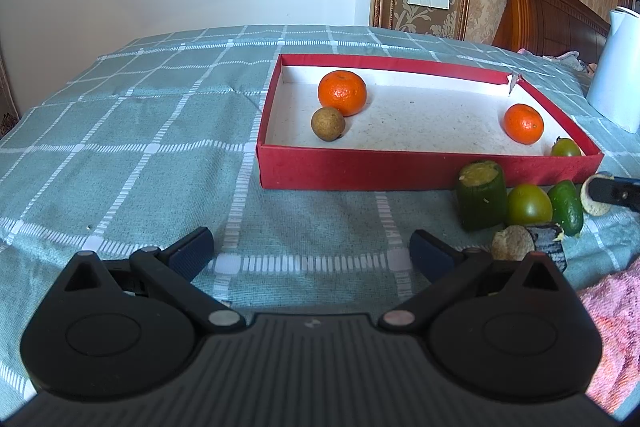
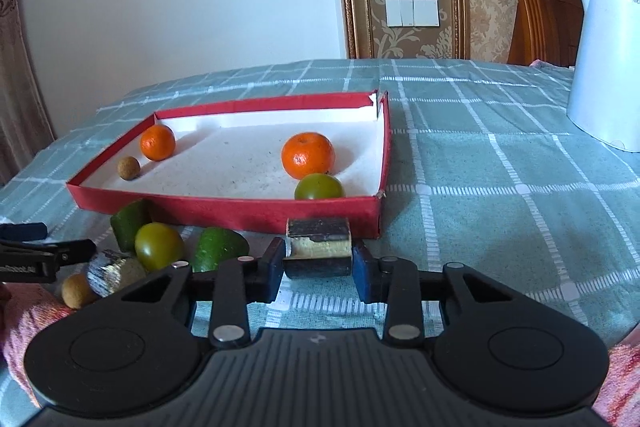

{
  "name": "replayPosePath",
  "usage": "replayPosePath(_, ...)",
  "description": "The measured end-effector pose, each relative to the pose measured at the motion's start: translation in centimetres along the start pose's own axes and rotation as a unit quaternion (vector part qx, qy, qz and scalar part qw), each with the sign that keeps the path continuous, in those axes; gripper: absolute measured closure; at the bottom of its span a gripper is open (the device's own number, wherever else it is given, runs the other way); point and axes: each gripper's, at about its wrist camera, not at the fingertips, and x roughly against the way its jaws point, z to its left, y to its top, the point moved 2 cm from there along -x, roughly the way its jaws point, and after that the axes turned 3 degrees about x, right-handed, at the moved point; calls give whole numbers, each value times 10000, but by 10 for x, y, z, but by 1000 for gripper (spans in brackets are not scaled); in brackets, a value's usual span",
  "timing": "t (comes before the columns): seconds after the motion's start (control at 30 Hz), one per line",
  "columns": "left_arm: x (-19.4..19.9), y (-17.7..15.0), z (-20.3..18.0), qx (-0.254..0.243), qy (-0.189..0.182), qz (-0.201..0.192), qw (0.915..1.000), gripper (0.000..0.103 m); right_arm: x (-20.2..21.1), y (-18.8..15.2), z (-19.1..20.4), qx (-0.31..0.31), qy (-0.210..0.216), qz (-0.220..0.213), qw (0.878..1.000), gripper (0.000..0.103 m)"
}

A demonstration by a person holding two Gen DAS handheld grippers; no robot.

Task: Organize fruits
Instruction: 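Carry the dark piece into the box and open the right tool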

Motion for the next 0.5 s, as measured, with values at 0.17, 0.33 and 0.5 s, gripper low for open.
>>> replayPosePath(0.17,1,0,0,7,-7,-4,10000,0,7,8,7,79,93,-129,9998,69)
replayPosePath(0.33,1,0,0,6,-7,-5,10000,0,11,16,15,132,203,-275,9993,69)
replayPosePath(0.5,1,0,-1,9,-10,-6,10000,0,1,34,27,322,232,-373,9985,69)
